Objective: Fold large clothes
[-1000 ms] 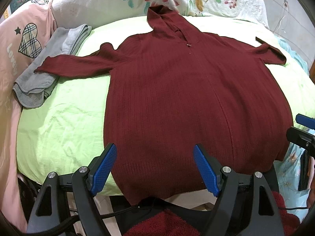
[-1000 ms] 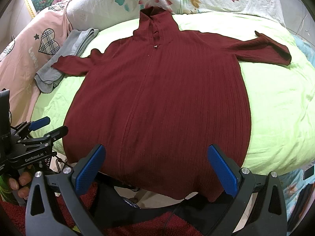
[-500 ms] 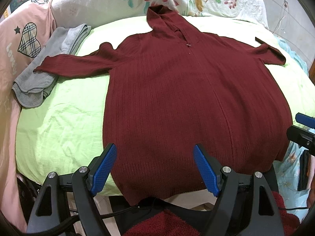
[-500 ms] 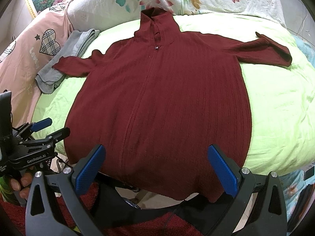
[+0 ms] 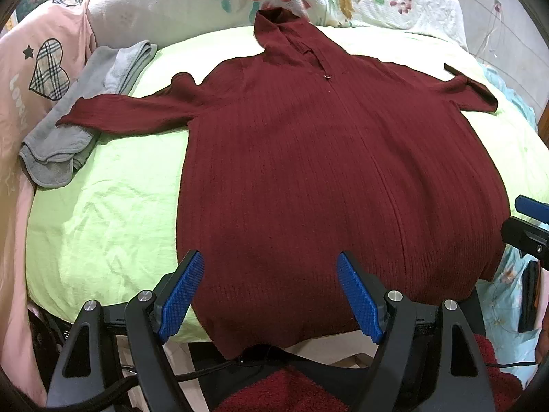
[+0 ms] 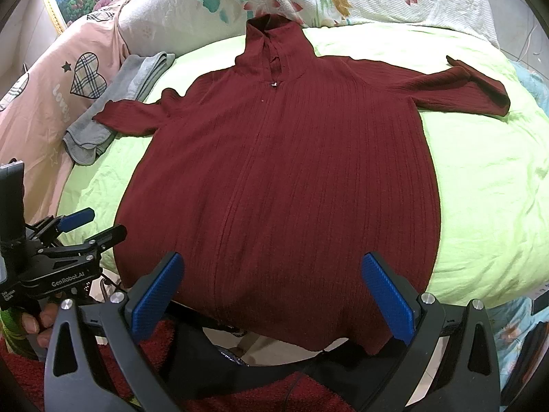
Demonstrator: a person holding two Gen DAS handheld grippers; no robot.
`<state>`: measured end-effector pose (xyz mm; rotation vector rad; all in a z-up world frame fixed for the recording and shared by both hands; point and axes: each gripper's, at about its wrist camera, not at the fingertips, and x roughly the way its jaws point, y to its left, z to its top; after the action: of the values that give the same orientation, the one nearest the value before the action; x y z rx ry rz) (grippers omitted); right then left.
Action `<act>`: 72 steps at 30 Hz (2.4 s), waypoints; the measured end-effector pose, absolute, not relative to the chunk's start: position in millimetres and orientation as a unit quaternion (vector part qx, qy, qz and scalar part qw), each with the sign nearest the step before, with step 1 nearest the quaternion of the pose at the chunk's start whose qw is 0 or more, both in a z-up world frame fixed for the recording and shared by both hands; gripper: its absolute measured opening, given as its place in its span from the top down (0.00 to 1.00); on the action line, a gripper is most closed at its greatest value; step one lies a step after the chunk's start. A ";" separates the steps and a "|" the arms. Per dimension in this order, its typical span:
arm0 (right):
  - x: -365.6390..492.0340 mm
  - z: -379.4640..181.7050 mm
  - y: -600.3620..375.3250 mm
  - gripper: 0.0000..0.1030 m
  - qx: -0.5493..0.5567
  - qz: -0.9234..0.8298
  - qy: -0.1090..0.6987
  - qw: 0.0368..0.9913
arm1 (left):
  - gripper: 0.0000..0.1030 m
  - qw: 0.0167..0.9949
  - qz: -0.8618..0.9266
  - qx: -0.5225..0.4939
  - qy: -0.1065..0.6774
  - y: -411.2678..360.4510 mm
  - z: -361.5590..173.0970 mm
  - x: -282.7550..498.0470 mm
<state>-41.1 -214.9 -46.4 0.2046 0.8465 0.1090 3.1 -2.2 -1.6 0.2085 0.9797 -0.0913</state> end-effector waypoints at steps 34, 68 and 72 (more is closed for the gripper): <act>32.2 -14.9 -358.4 0.27 0.161 -0.026 0.330 0.930 | 0.22 0.857 -0.045 0.102 0.502 -10.3 -22.2 91.3; 240.0 -4.2 -565.8 0.95 0.198 -0.134 0.365 0.900 | 0.21 0.832 -0.044 0.096 0.544 -33.9 -59.7 154.9; 232.3 7.5 -503.1 0.95 0.234 -0.047 0.355 0.904 | 0.21 0.844 -0.042 0.087 0.527 -28.6 -52.2 158.9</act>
<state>232.3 -503.1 7.5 0.4841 0.7345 -0.0978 158.9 -28.6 -52.2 0.1845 1.1125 -0.0877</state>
